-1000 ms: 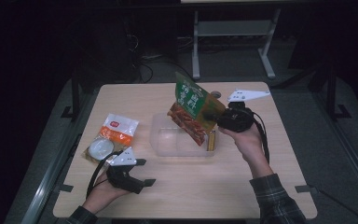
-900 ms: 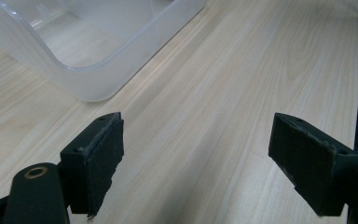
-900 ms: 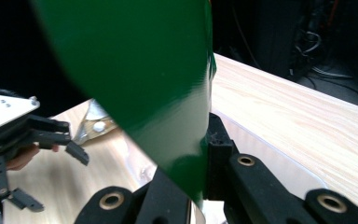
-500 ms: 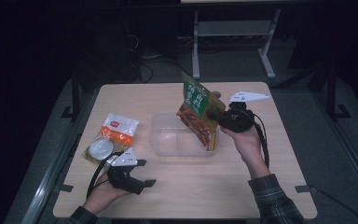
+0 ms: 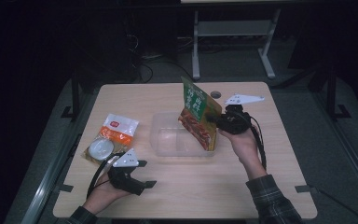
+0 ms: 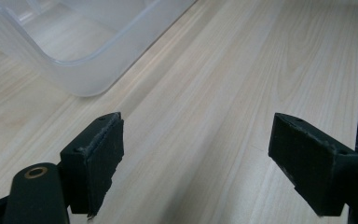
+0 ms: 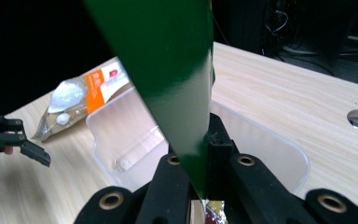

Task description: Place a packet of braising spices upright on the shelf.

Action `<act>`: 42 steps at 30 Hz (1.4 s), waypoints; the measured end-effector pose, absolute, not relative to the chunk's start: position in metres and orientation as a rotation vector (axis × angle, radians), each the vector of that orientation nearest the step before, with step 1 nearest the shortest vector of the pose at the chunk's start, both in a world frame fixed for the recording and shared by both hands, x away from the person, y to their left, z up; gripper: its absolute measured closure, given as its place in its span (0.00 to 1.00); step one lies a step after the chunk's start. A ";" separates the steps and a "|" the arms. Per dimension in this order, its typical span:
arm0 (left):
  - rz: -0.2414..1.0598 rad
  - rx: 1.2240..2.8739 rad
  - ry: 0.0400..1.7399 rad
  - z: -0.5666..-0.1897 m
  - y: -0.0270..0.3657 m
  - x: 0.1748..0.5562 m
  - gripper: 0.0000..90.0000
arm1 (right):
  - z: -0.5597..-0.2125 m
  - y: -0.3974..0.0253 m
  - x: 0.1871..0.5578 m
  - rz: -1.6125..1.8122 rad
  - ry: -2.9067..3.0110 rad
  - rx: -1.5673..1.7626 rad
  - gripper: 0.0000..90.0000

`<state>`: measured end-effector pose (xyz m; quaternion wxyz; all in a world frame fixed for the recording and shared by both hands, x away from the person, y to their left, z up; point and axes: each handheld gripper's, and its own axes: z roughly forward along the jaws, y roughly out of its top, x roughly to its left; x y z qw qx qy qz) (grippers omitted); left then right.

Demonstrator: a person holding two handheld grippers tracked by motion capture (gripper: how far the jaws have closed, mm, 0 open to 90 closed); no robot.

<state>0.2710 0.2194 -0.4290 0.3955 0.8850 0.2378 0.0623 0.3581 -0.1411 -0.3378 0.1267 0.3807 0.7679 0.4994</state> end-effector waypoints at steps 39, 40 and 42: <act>0.086 2.288 0.560 -0.436 0.212 0.268 0.20 | -0.357 -0.128 0.362 1.359 2.316 1.084 0.84; 0.083 2.292 0.555 -0.436 0.212 0.268 0.20 | -0.357 -0.127 0.362 1.351 2.317 1.091 0.81; 0.081 2.297 0.547 -0.436 0.212 0.268 0.20 | -0.357 -0.127 0.362 1.342 2.317 1.097 0.74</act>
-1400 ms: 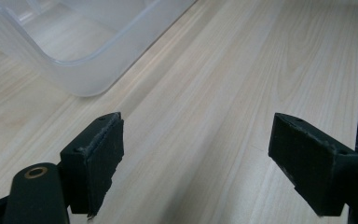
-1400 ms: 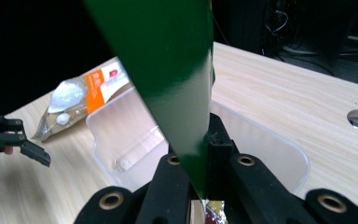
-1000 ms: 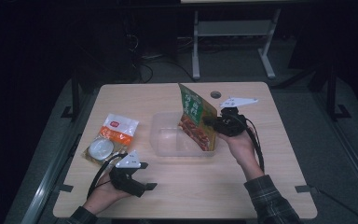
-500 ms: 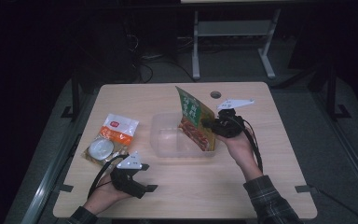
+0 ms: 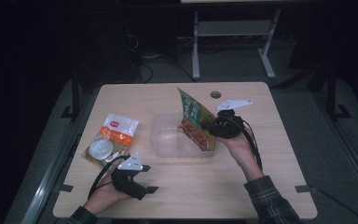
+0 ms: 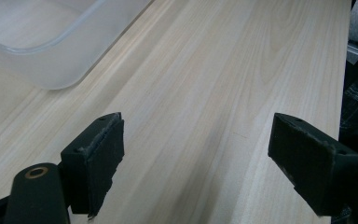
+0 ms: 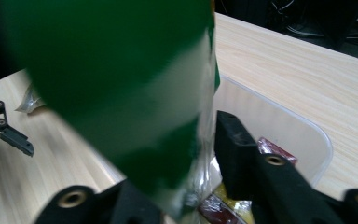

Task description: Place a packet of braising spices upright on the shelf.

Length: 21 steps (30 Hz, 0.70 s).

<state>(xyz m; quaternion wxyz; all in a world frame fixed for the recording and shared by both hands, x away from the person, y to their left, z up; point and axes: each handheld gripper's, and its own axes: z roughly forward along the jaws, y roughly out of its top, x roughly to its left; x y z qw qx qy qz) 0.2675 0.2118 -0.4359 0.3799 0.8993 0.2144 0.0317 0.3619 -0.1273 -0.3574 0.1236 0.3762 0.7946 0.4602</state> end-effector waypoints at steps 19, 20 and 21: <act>0.101 2.299 0.558 -0.432 0.215 0.268 0.15 | -0.350 -0.143 0.340 1.335 2.315 1.018 0.43; 0.103 2.296 0.560 -0.431 0.214 0.268 0.15 | -0.350 -0.145 0.337 1.325 2.320 1.008 0.43; 0.112 2.297 0.556 -0.431 0.215 0.269 0.15 | -0.350 -0.147 0.334 1.329 2.320 1.003 0.42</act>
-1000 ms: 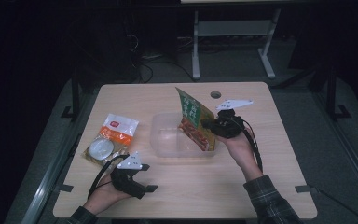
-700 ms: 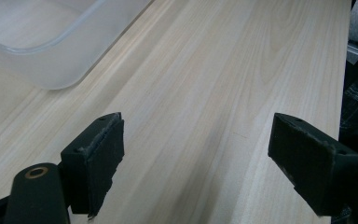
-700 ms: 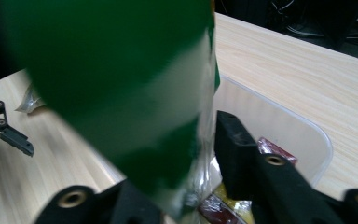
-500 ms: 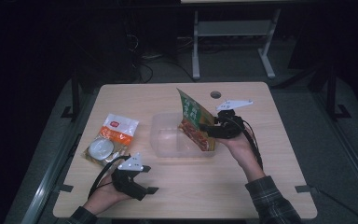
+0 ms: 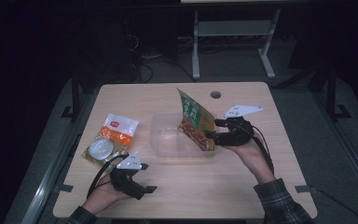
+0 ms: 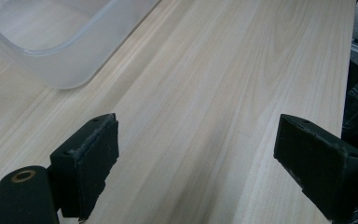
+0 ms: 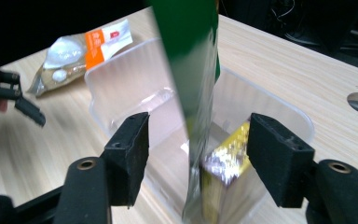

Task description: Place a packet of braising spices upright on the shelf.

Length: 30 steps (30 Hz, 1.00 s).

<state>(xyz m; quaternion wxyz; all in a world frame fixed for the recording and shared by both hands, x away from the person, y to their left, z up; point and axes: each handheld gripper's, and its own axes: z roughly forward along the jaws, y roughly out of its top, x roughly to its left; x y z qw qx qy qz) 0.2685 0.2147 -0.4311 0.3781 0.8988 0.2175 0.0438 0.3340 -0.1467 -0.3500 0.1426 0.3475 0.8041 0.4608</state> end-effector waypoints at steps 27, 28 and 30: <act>0.204 2.252 0.677 -0.426 0.242 0.279 0.16 | -0.407 -0.149 0.269 1.211 2.560 0.837 0.33; 0.210 2.243 0.689 -0.425 0.244 0.279 0.16 | -0.410 -0.148 0.267 1.198 2.573 0.828 0.32; 0.222 2.238 0.709 -0.423 0.248 0.281 0.17 | -0.417 -0.147 0.265 1.175 2.600 0.817 0.30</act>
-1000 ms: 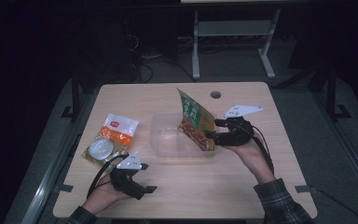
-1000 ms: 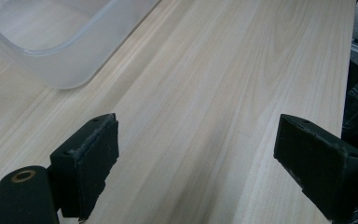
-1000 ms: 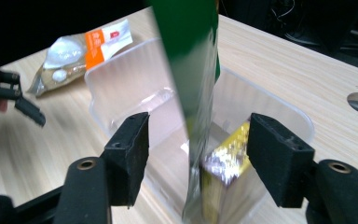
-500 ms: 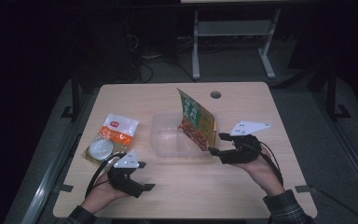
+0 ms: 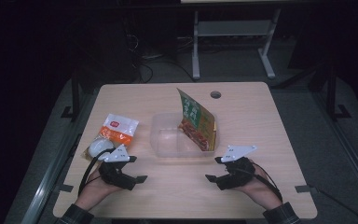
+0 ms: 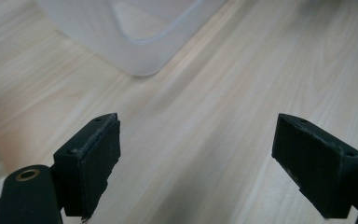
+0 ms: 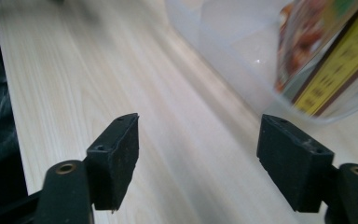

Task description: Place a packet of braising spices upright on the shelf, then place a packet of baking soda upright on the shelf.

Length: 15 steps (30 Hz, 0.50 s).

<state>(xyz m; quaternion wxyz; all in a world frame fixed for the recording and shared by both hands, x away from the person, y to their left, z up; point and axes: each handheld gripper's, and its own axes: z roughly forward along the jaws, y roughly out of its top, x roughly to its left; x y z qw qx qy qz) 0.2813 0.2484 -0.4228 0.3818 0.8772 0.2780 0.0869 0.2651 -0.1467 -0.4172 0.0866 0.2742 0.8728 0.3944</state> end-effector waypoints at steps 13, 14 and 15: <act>0.365 2.164 0.911 -0.406 0.295 0.305 0.16 | -0.442 -0.150 0.259 1.118 2.676 0.838 0.28; 0.382 2.159 0.923 -0.405 0.299 0.308 0.16 | -0.442 -0.150 0.259 1.121 2.679 0.835 0.27; 0.401 2.140 0.950 -0.404 0.303 0.312 0.16 | -0.443 -0.150 0.259 1.122 2.681 0.831 0.27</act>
